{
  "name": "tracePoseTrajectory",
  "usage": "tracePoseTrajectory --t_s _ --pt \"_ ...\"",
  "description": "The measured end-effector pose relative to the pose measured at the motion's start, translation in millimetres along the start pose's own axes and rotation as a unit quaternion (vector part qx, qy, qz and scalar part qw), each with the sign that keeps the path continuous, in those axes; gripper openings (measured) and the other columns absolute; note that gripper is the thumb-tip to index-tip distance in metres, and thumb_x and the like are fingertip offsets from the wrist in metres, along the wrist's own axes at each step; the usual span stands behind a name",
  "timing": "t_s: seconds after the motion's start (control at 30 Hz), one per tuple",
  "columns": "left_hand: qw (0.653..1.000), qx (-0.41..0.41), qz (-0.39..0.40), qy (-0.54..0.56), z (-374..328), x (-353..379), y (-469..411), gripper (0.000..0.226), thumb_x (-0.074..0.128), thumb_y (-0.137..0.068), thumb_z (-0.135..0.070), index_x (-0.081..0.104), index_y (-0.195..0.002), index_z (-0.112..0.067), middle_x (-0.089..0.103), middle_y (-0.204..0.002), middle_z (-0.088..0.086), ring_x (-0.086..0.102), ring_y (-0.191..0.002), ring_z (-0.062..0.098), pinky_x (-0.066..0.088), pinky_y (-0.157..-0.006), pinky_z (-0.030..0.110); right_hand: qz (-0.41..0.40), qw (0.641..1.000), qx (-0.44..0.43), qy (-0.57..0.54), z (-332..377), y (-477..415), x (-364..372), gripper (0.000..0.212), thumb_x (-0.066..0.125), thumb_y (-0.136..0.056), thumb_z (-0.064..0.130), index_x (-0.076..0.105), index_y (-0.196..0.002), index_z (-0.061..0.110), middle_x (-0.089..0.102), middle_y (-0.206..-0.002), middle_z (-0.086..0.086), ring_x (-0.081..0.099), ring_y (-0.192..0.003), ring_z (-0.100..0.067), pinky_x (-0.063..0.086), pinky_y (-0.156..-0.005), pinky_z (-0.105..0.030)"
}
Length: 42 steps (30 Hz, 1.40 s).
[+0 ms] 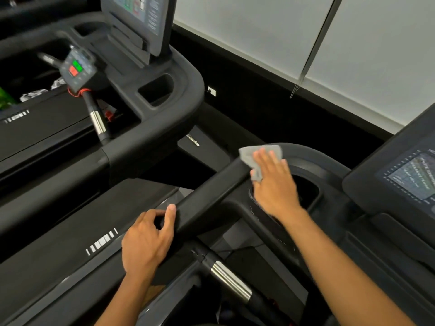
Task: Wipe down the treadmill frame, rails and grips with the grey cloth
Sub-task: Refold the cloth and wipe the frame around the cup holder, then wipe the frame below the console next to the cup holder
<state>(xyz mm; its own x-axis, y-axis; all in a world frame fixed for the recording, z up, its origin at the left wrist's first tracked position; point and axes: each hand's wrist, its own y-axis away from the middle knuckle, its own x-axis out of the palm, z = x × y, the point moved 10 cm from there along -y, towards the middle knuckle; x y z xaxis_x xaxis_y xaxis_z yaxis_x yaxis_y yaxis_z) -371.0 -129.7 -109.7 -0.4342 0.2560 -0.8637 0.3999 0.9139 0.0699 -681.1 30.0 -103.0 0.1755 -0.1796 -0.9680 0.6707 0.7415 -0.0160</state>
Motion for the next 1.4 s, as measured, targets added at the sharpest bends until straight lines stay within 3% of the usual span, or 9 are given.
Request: tracePoseTrajectory --t_s 0.13,0.27,0.47,0.6,0.67,0.83,1.03,1.3,1.4 --pt "1.000 0.002 -0.004 -0.004 -1 -2 1 0.064 0.035 -0.098 -0.077 0.074 -0.105 -0.027 0.069 -0.098 -0.006 0.061 -0.082 0.015 0.050 -0.070 0.035 -0.005 0.994 0.080 0.074 -68 0 -33 0.064 0.048 -0.101 0.029 0.034 -0.160 0.011 0.033 -0.167 -0.008 0.027 -0.155 -0.028 0.009 -0.130 -0.051" --pt "1.000 0.009 -0.010 -0.002 -3 -3 3 0.063 0.037 -0.099 -0.075 0.075 -0.105 -0.026 0.068 -0.095 -0.007 0.061 -0.080 0.015 0.049 -0.068 0.034 -0.025 0.989 0.140 0.047 -69 26 -34 0.055 0.056 -0.097 0.026 0.051 -0.147 0.004 0.050 -0.150 -0.013 0.043 -0.139 -0.033 0.037 -0.119 -0.048" --pt "1.000 0.013 -0.009 -0.011 -7 -4 4 0.062 0.036 -0.098 -0.074 0.075 -0.105 -0.026 0.066 -0.094 -0.008 0.054 -0.079 0.012 0.042 -0.069 0.033 -0.058 0.994 0.065 -0.062 8 34 -15 0.043 0.061 -0.093 0.020 0.058 -0.133 0.003 0.055 -0.132 -0.010 0.052 -0.122 -0.029 0.053 -0.100 -0.039" --pt "1.000 0.018 0.010 -0.012 -1 1 3 0.069 0.030 -0.097 -0.079 0.074 -0.112 -0.028 0.066 -0.100 -0.009 0.059 -0.084 0.016 0.048 -0.076 0.038 -0.047 0.996 -0.070 -0.008 28 54 -13 0.047 0.050 -0.092 0.026 0.061 -0.134 0.007 0.057 -0.134 -0.004 0.050 -0.133 -0.024 0.026 -0.126 -0.043" --pt "0.999 0.023 0.023 -0.014 2 4 3 0.073 0.027 -0.096 -0.082 0.073 -0.116 -0.029 0.069 -0.107 -0.007 0.066 -0.091 0.022 0.052 -0.080 0.042 -0.069 0.997 -0.016 0.001 -5 42 -26 0.044 0.053 -0.094 0.024 0.061 -0.135 0.010 0.058 -0.135 -0.002 0.049 -0.134 -0.024 0.017 -0.129 -0.045" --pt "0.998 0.040 0.052 -0.009 2 6 3 0.076 0.023 -0.096 -0.082 0.070 -0.122 -0.028 0.071 -0.120 -0.001 0.069 -0.107 0.028 0.051 -0.089 0.046 -0.093 0.981 0.167 0.011 -77 46 -48 0.037 0.059 -0.093 0.016 0.063 -0.128 0.005 0.061 -0.131 -0.011 0.053 -0.121 -0.035 0.042 -0.112 -0.049" --pt "0.993 0.076 0.075 0.042 -12 3 3 0.077 0.027 -0.095 -0.078 0.067 -0.129 -0.021 0.070 -0.128 0.003 0.064 -0.122 0.027 0.040 -0.108 0.051 -0.132 0.946 0.295 -0.024 -99 109 -49 0.053 0.056 -0.095 0.016 0.050 -0.147 0.003 0.057 -0.141 -0.017 0.050 -0.131 -0.036 0.039 -0.116 -0.052" --pt "0.963 0.213 0.138 0.091 -79 -1 18 0.076 0.037 -0.093 -0.075 0.058 -0.141 -0.019 0.061 -0.140 -0.001 0.057 -0.131 0.020 0.031 -0.118 0.046 -0.099 0.954 0.279 0.040 -21 167 -22 0.066 0.066 -0.087 0.019 0.049 -0.149 0.003 0.056 -0.146 -0.013 0.046 -0.143 -0.030 0.014 -0.129 -0.051" --pt "0.952 0.224 0.169 0.125 -91 3 24 0.074 0.039 -0.092 -0.076 0.057 -0.142 -0.023 0.058 -0.137 -0.012 0.056 -0.131 0.014 0.034 -0.121 0.050 -0.092 0.953 0.283 0.061 3 180 -8 0.066 0.068 -0.082 0.020 0.055 -0.142 -0.005 0.060 -0.141 -0.021 0.054 -0.137 -0.036 0.022 -0.126 -0.052"
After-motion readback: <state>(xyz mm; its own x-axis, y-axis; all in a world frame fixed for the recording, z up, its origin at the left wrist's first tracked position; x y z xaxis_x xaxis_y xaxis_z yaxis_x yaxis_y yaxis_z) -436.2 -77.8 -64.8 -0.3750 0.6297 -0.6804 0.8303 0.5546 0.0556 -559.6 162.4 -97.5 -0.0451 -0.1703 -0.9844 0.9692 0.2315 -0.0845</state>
